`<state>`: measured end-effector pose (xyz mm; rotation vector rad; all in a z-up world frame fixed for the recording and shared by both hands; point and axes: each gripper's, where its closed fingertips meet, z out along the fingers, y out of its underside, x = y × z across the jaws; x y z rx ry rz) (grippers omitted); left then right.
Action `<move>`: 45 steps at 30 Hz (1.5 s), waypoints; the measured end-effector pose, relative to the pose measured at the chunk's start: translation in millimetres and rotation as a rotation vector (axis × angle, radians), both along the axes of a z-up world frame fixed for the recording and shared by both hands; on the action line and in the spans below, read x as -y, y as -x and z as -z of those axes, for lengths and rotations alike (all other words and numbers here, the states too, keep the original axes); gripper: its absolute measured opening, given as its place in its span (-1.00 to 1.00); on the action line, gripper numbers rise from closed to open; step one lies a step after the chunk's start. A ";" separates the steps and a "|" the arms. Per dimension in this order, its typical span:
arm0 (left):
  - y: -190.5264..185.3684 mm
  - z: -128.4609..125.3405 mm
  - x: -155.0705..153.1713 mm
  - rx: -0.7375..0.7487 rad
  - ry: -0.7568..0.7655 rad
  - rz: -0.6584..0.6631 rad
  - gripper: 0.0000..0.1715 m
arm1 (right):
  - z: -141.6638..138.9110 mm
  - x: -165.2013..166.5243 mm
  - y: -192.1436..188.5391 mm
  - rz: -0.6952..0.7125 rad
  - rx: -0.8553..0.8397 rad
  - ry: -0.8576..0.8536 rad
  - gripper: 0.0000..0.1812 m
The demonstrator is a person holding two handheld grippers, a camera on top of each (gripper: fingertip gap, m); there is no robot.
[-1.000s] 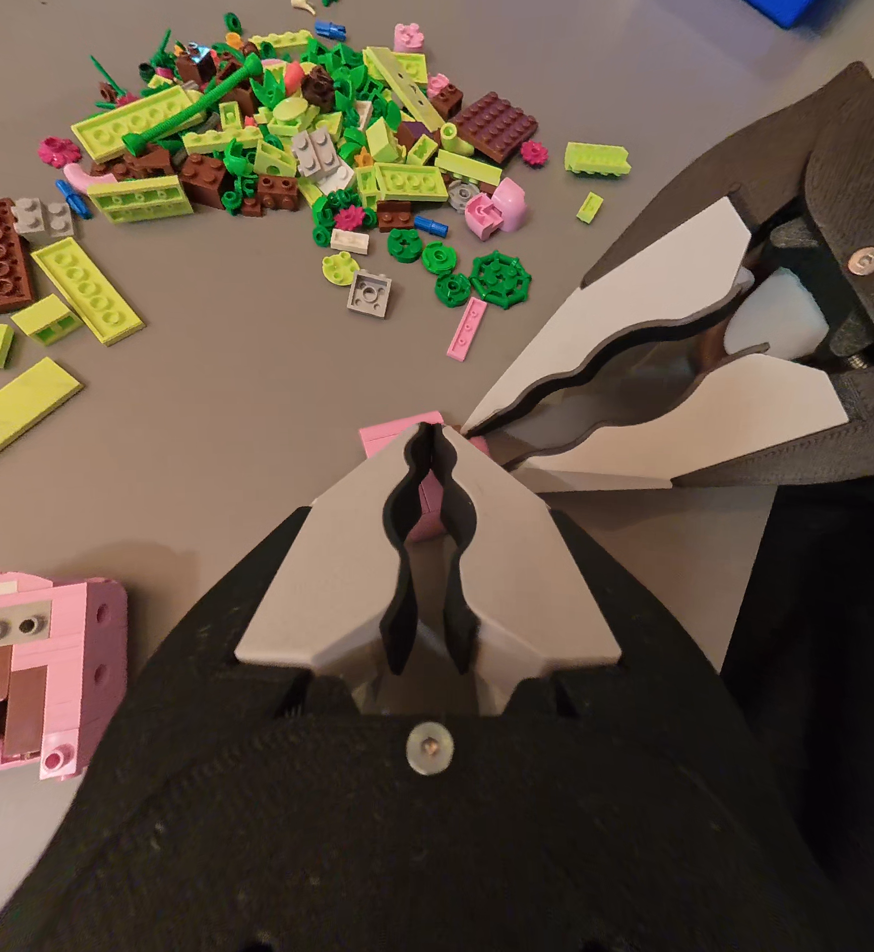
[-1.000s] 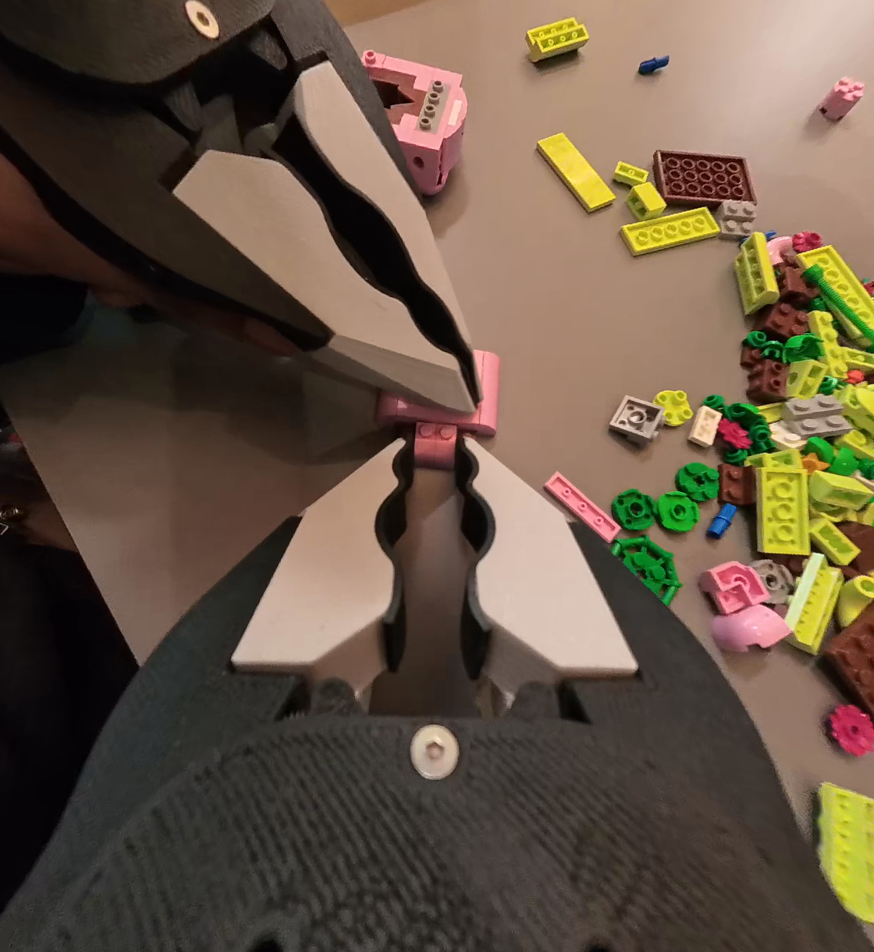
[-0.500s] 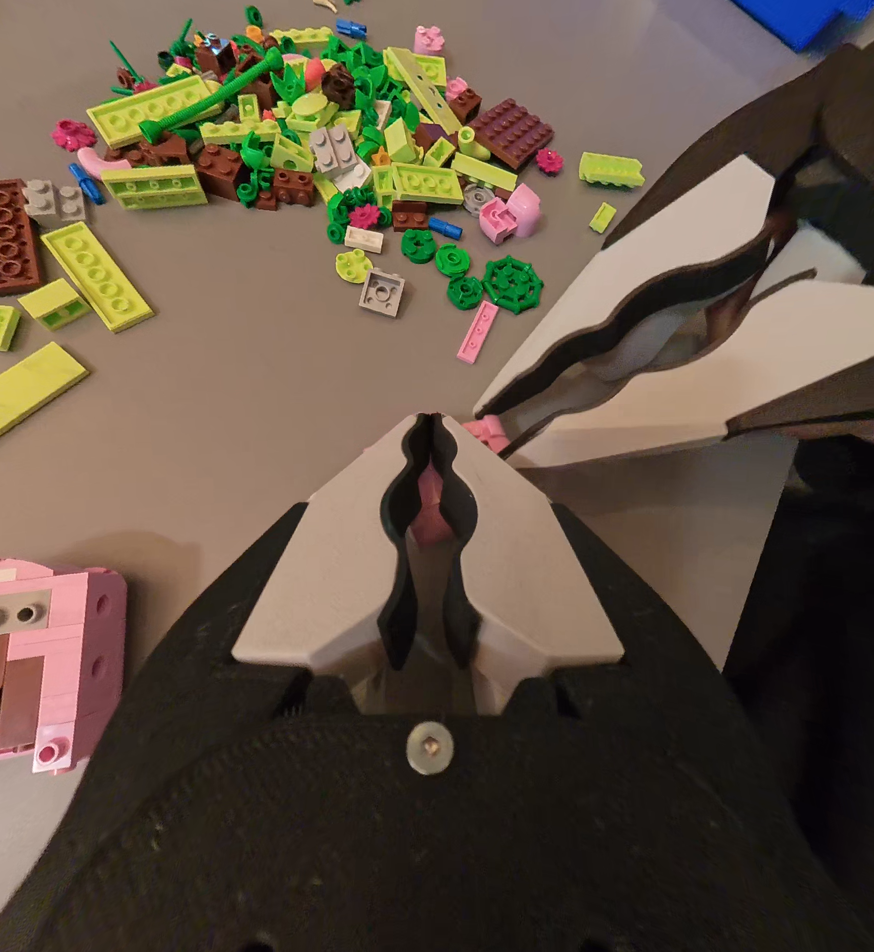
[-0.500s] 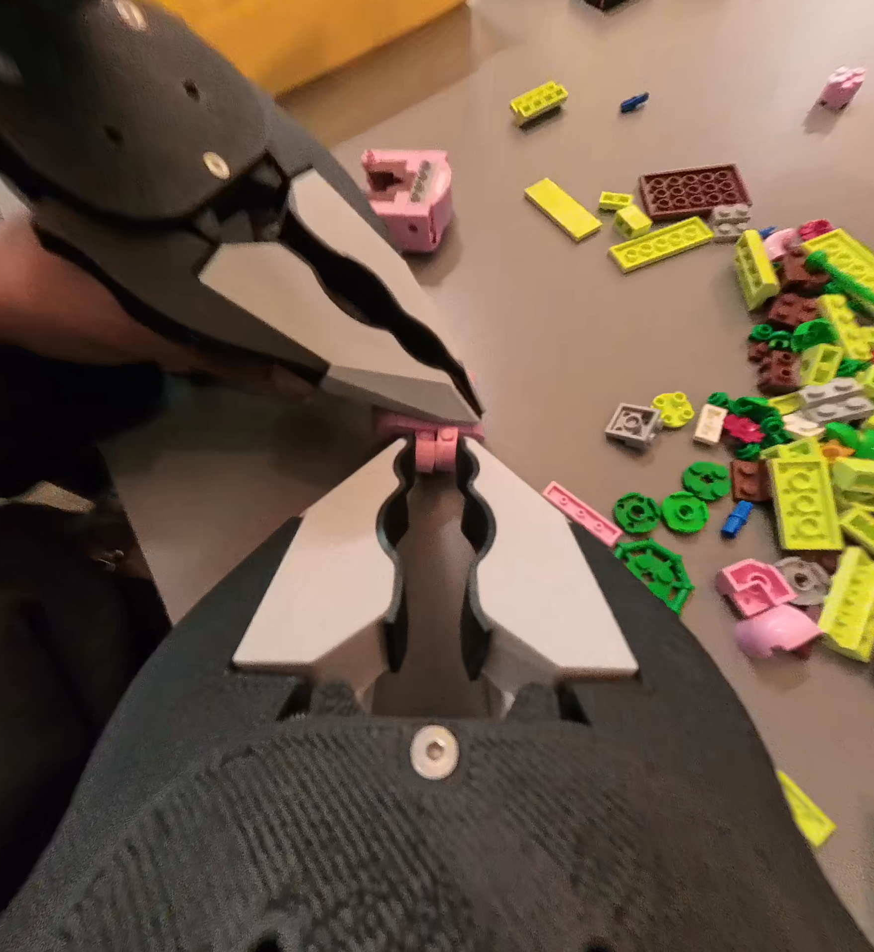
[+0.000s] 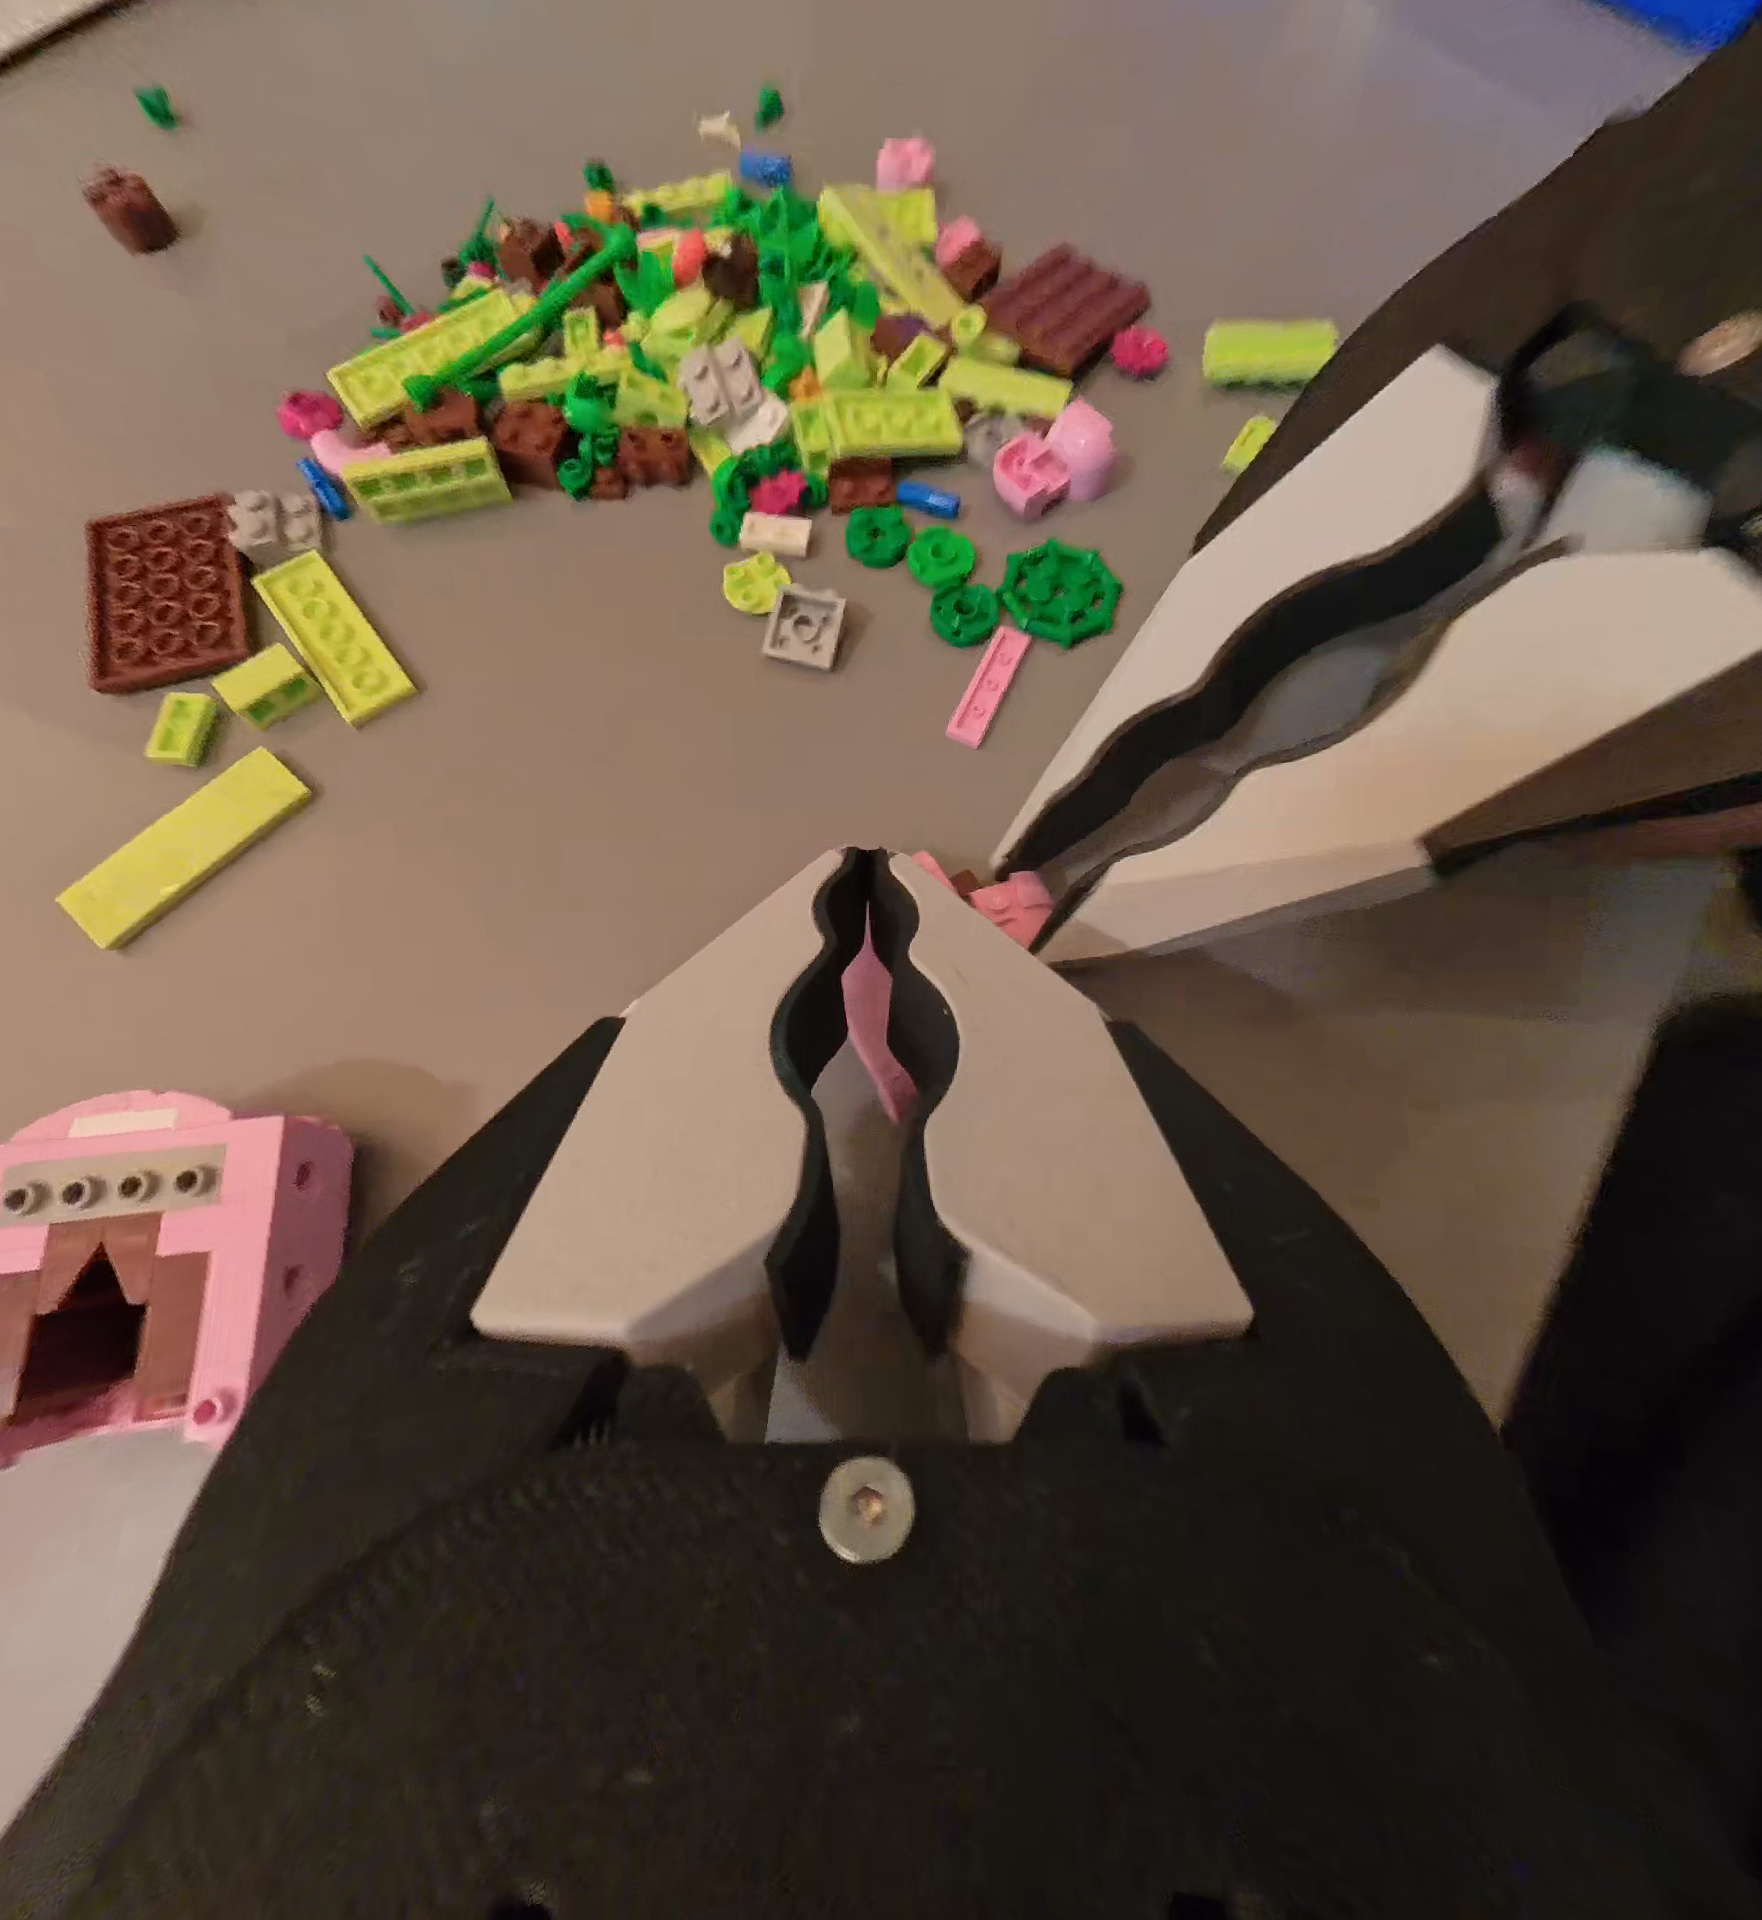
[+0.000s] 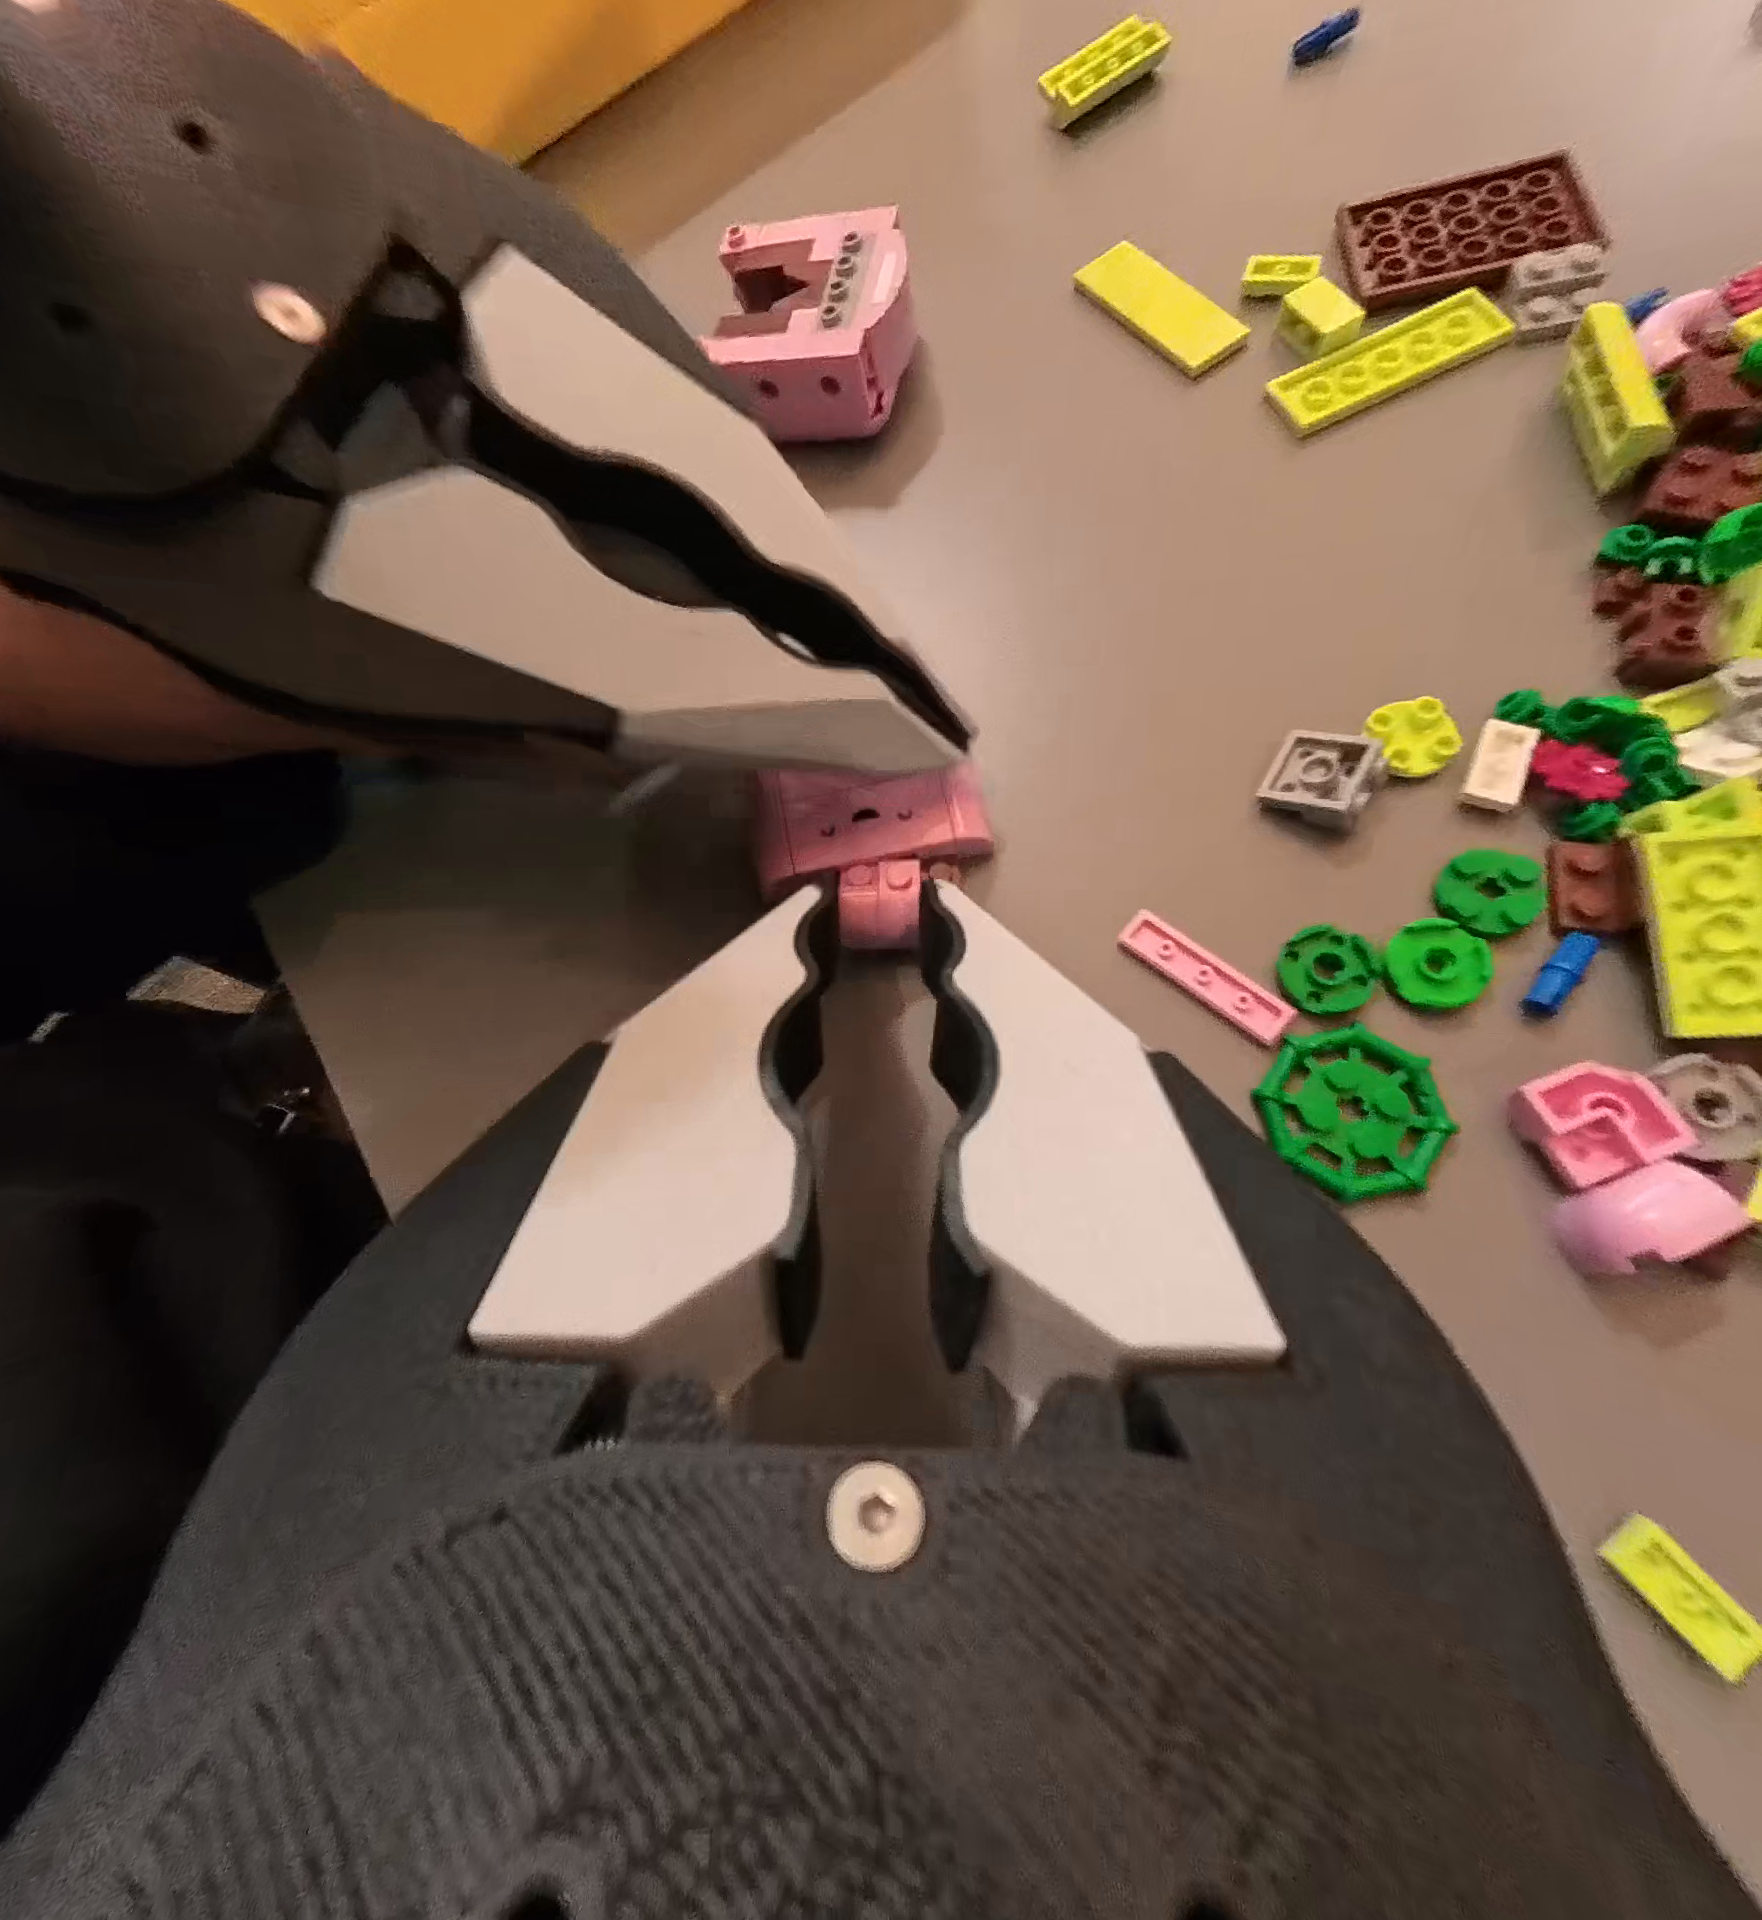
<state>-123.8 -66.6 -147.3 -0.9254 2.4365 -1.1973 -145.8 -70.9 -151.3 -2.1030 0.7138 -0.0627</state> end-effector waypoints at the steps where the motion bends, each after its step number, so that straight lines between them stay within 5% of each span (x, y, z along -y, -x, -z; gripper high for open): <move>1: 6.3 -4.3 0.2 -0.027 0.036 0.023 -0.98 | 1.4 0.3 0.7 -0.004 0.007 0.014 -0.86; 21: 26.5 9.2 -1.8 -0.097 -0.014 0.087 -0.98 | 2.2 13.1 0.0 -0.002 0.141 0.138 -0.71; 31: 25.4 9.1 -1.5 -0.097 0.004 0.086 -0.98 | -3.0 6.6 -5.5 -0.033 0.155 0.093 -0.91; 36: 25.2 9.1 -1.5 -0.093 -0.001 0.086 -0.98 | -0.1 26.4 -19.3 0.041 0.213 0.200 -0.92; 45: 25.0 9.1 -1.6 -0.097 0.007 0.088 -0.98 | 0.0 14.1 -12.3 0.007 0.166 0.135 -0.89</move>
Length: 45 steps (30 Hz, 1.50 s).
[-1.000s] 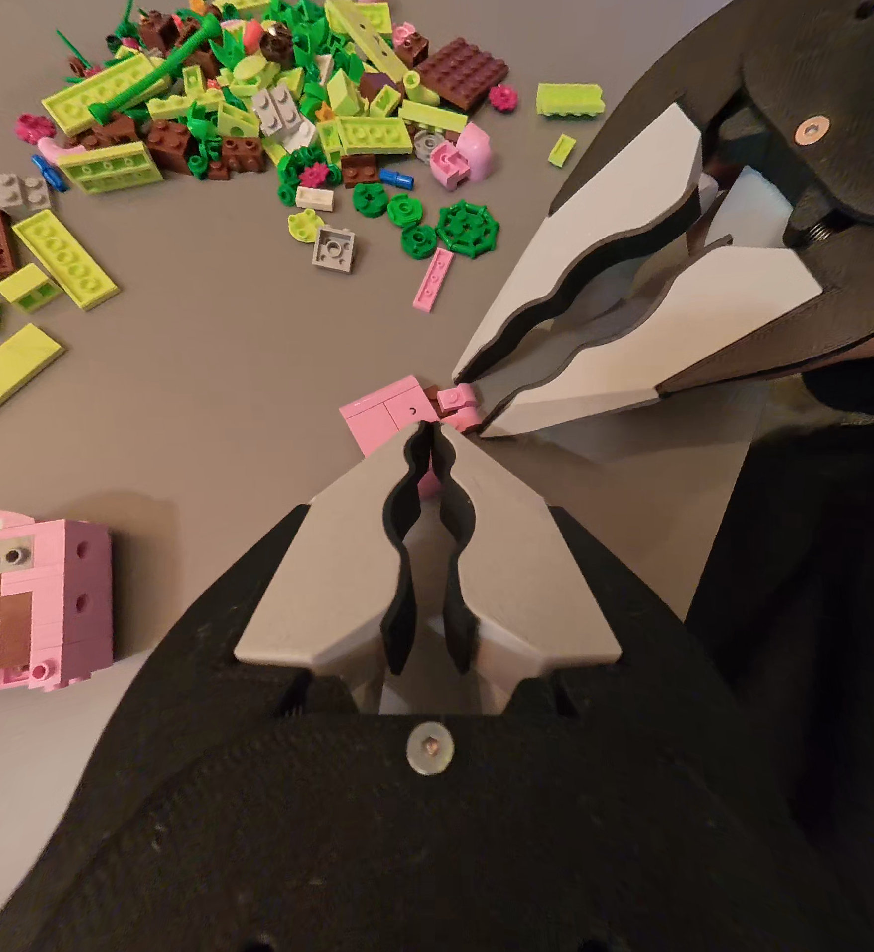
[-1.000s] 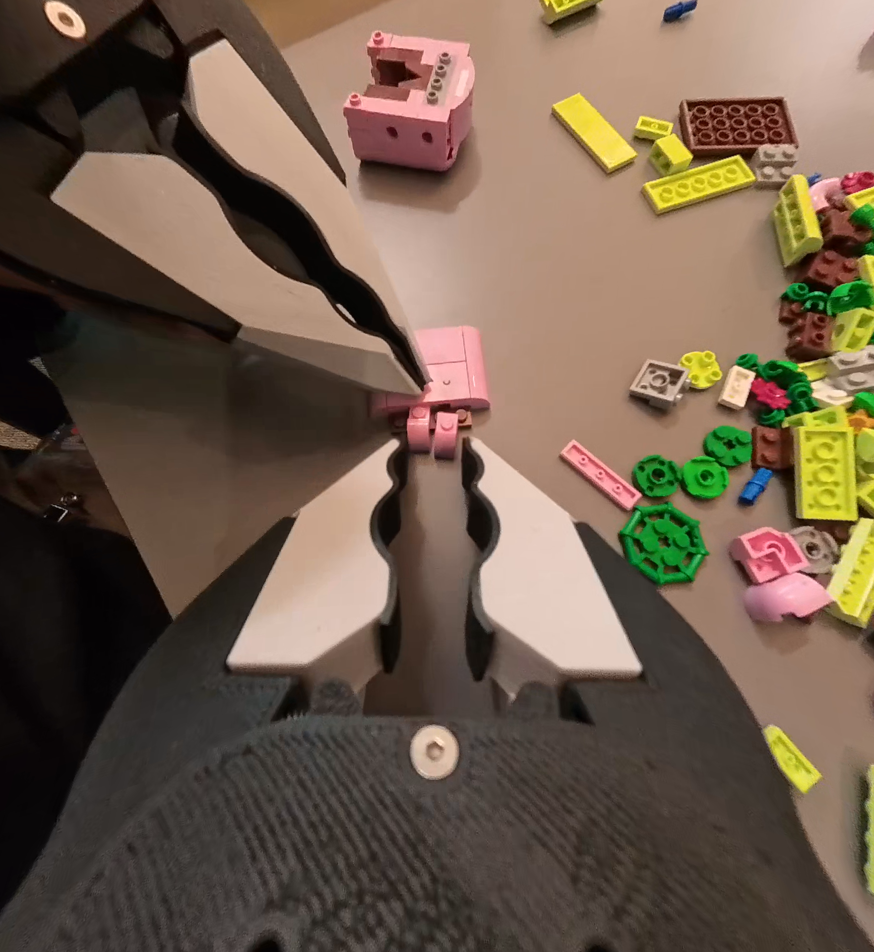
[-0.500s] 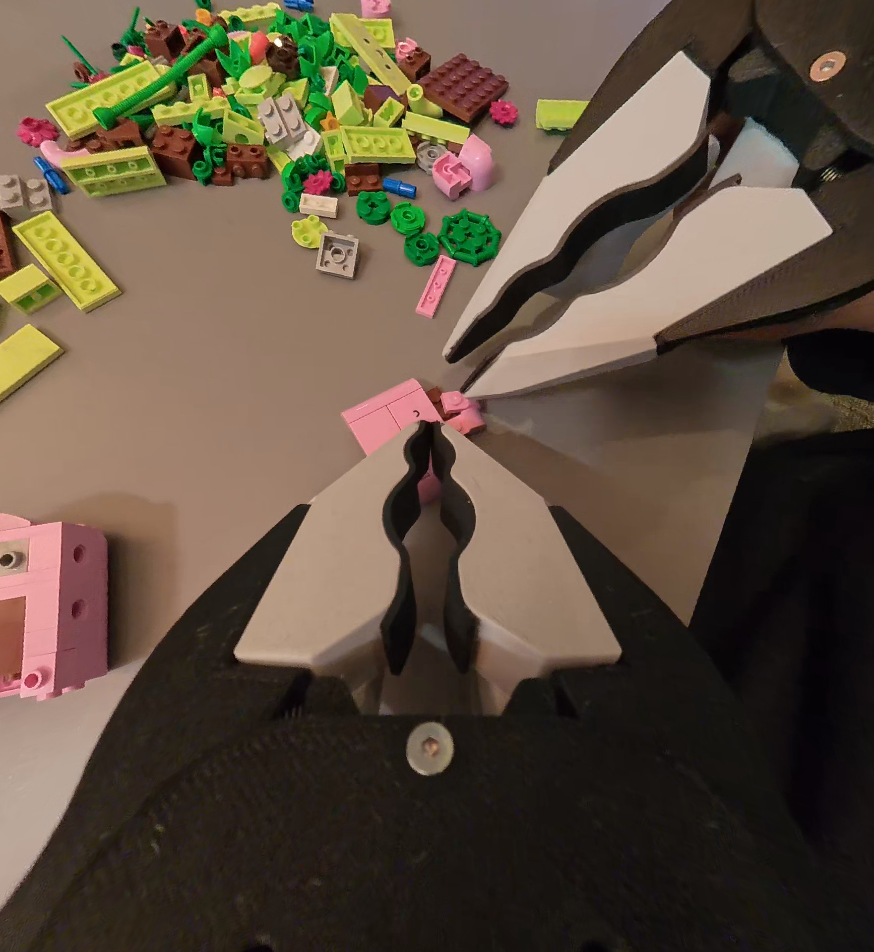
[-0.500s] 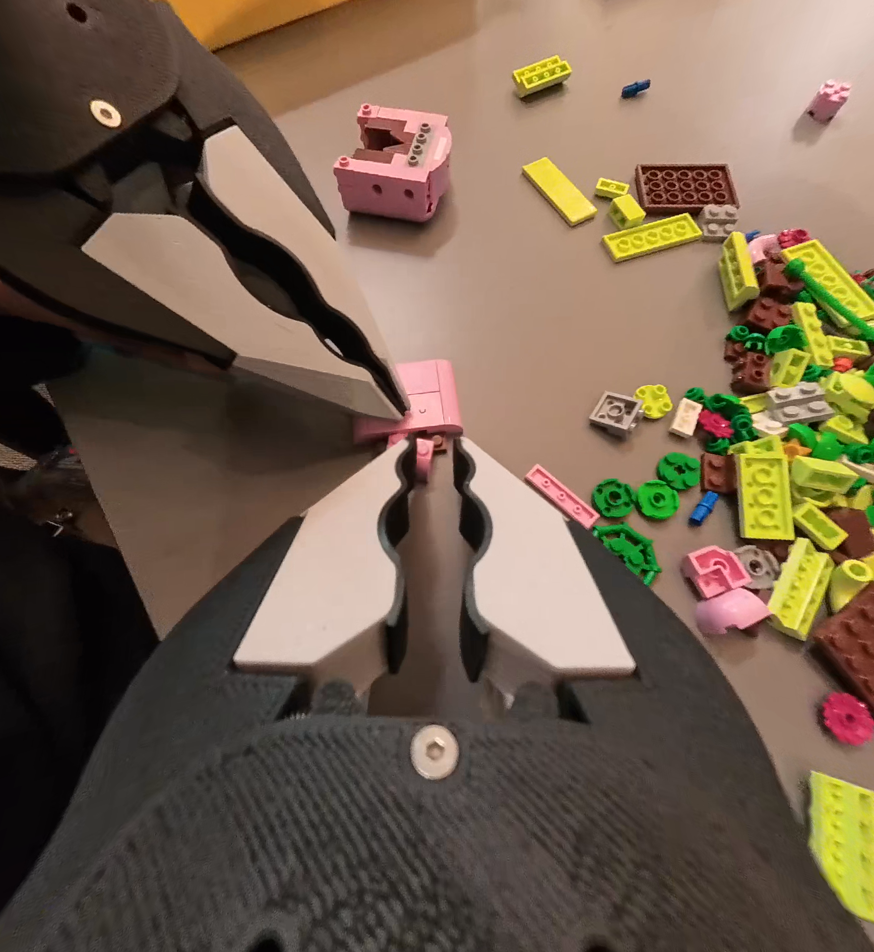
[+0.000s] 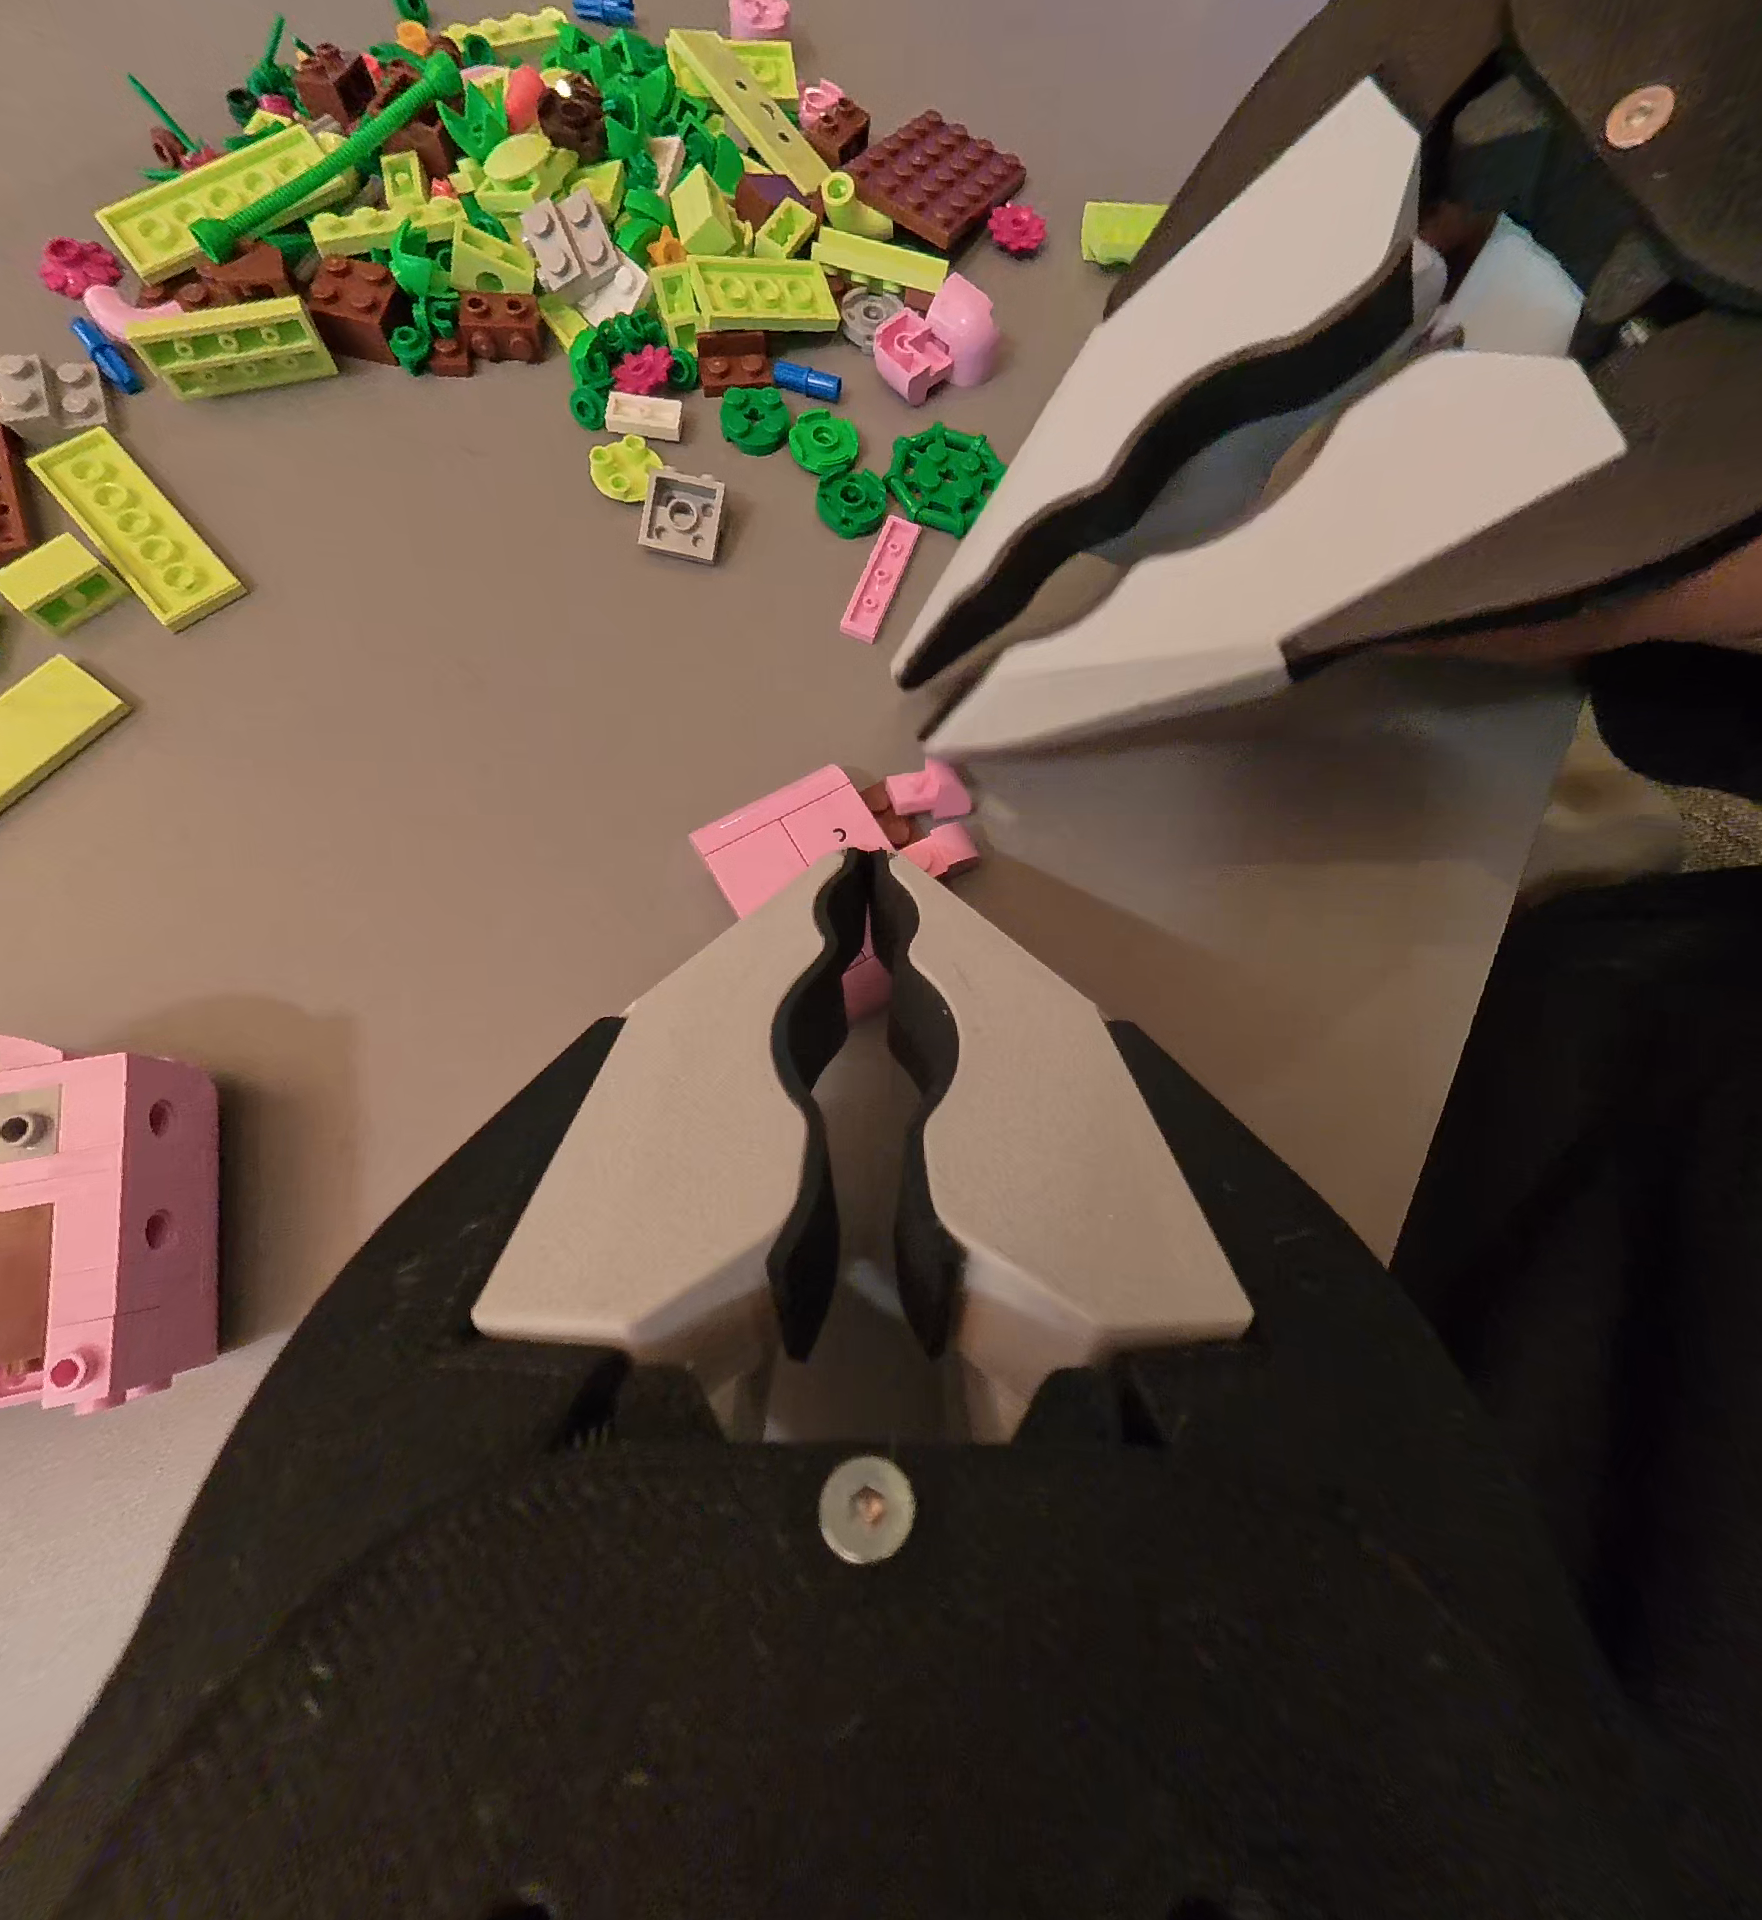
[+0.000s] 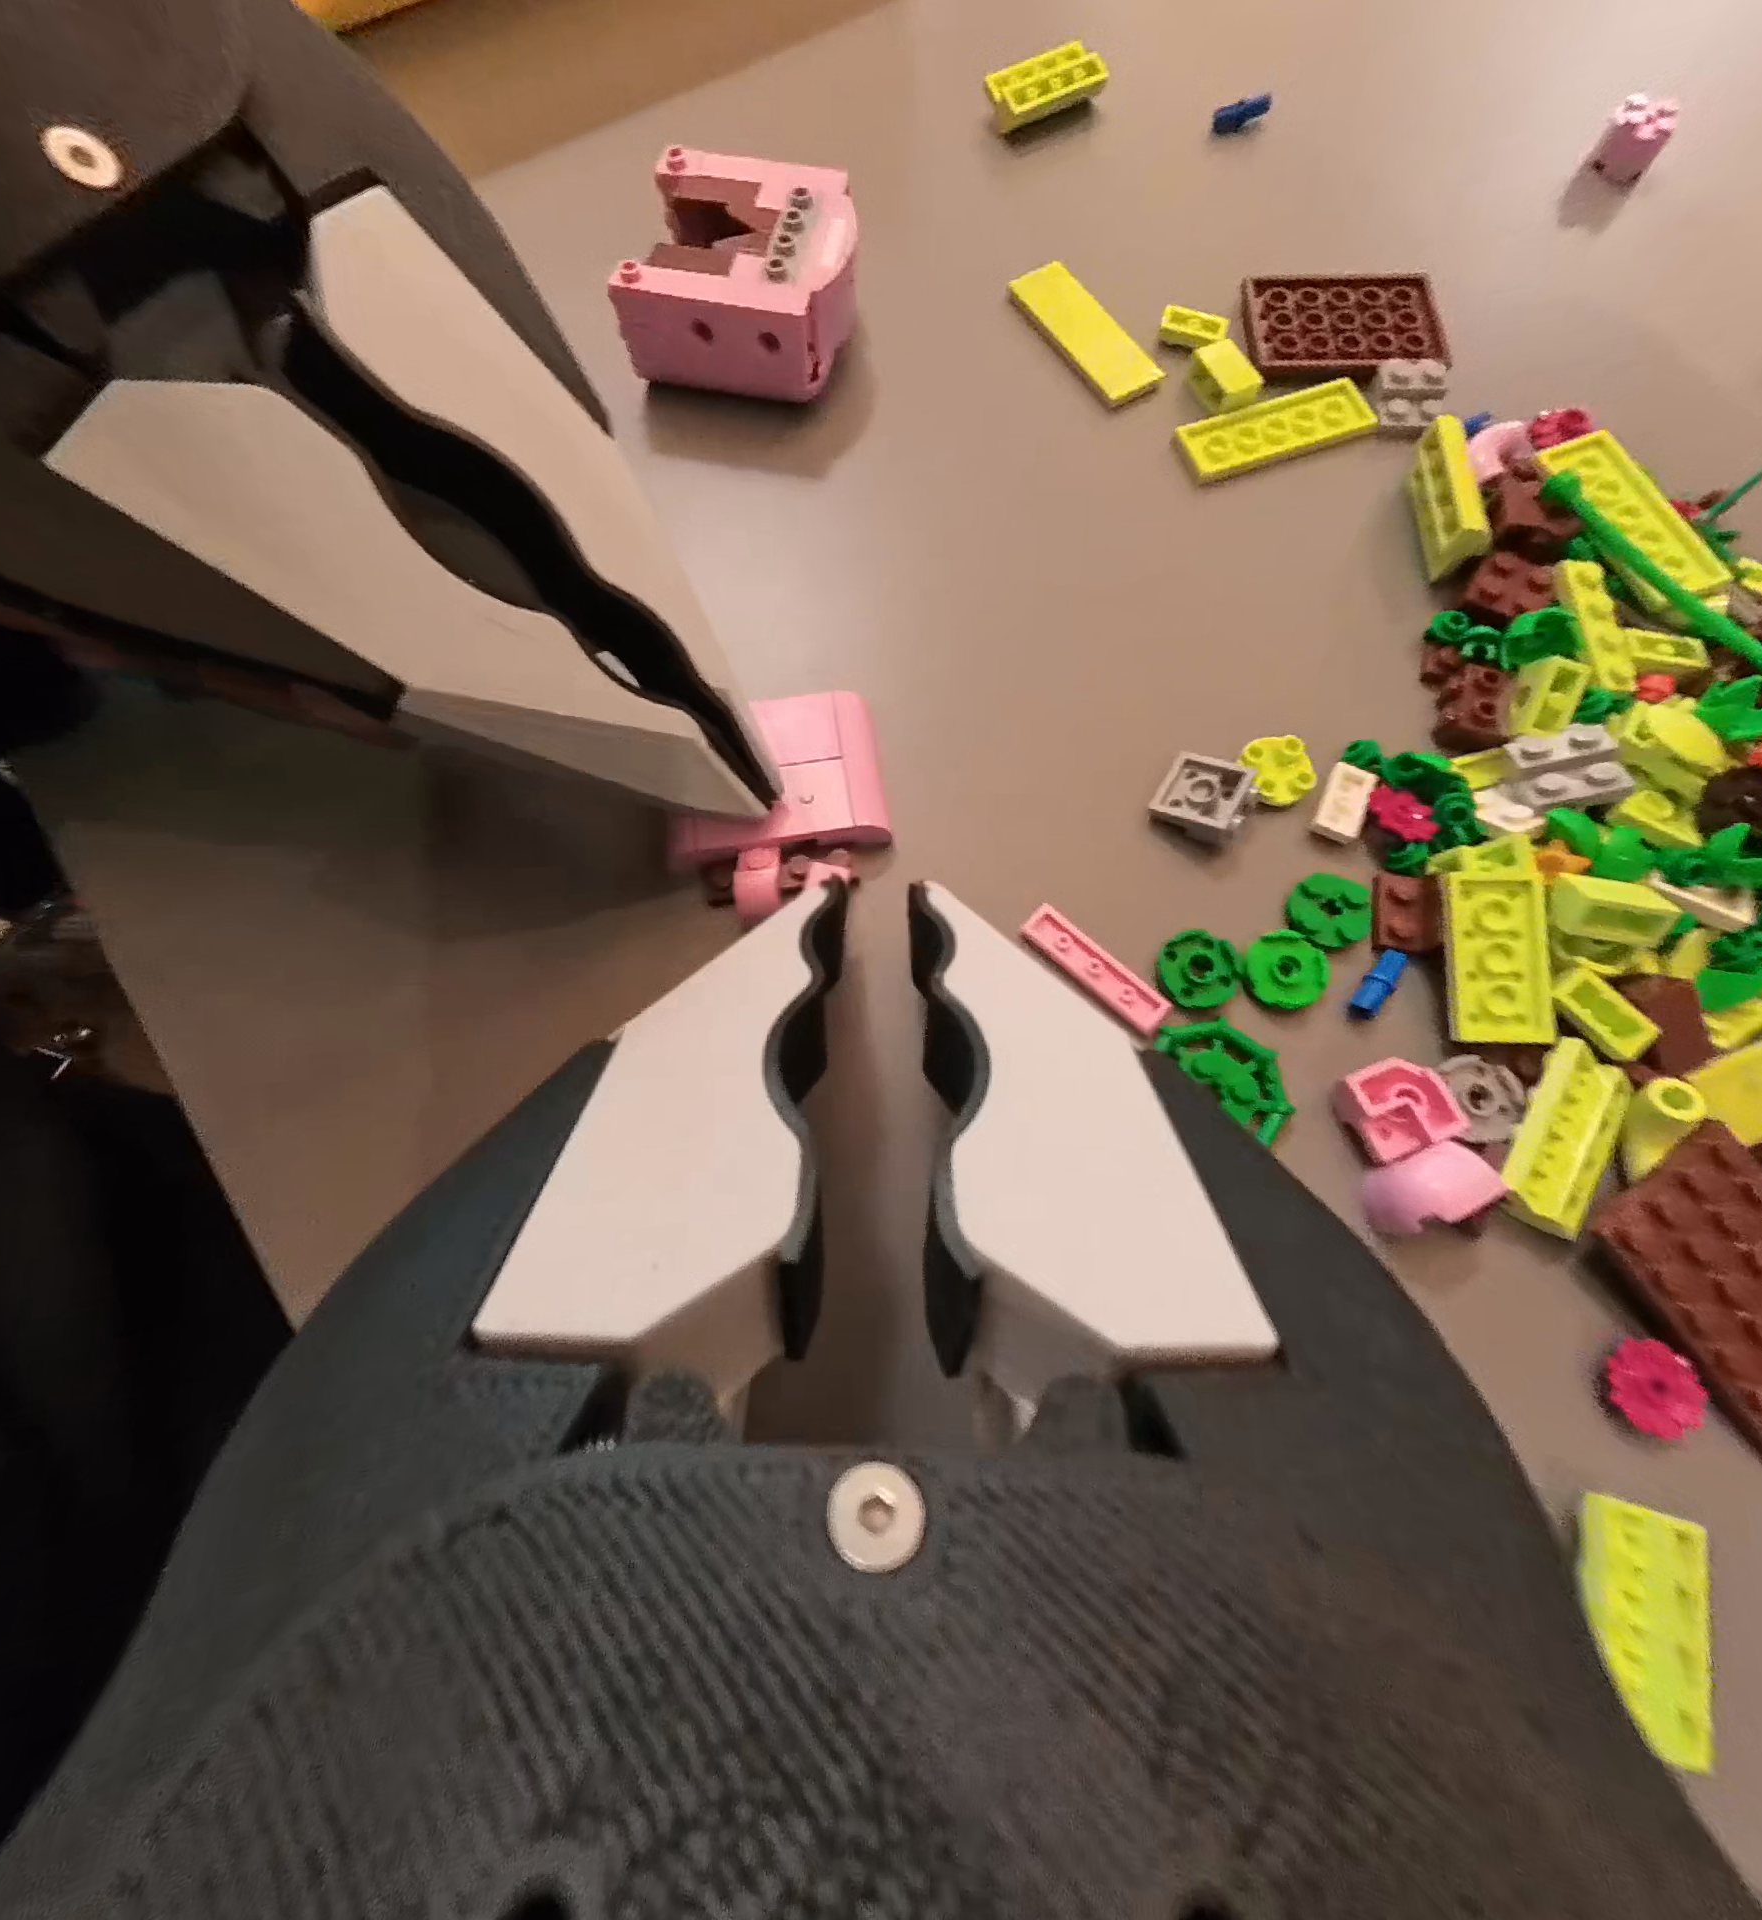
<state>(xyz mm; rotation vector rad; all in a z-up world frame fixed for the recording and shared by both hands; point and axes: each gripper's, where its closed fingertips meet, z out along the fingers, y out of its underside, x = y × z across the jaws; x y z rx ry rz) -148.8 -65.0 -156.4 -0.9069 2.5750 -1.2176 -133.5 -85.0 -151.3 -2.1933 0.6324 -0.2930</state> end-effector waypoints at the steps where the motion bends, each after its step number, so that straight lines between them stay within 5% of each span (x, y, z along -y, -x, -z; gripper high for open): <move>1: 0.1 0.0 0.1 0.000 0.000 0.000 -0.98 | 0.6 5.4 -4.7 0.029 0.011 0.023 -0.92; 12: 0.0 0.0 0.0 -0.002 0.001 0.000 -0.98 | -5.0 -23.3 24.5 -0.134 -0.030 -0.066 -0.95; 24: 0.6 0.1 -0.6 -0.026 0.018 0.002 -0.97 | 6.3 -16.3 15.4 -0.126 0.022 0.102 -0.83; 30: 0.5 0.4 -0.4 -0.022 0.014 0.001 -0.97 | 7.2 -18.1 20.0 -0.139 0.039 0.134 -0.94; 45: 2.2 0.0 -7.5 -0.053 0.041 -0.058 -0.97 | 7.5 -16.2 17.1 -0.100 -0.041 0.046 -0.95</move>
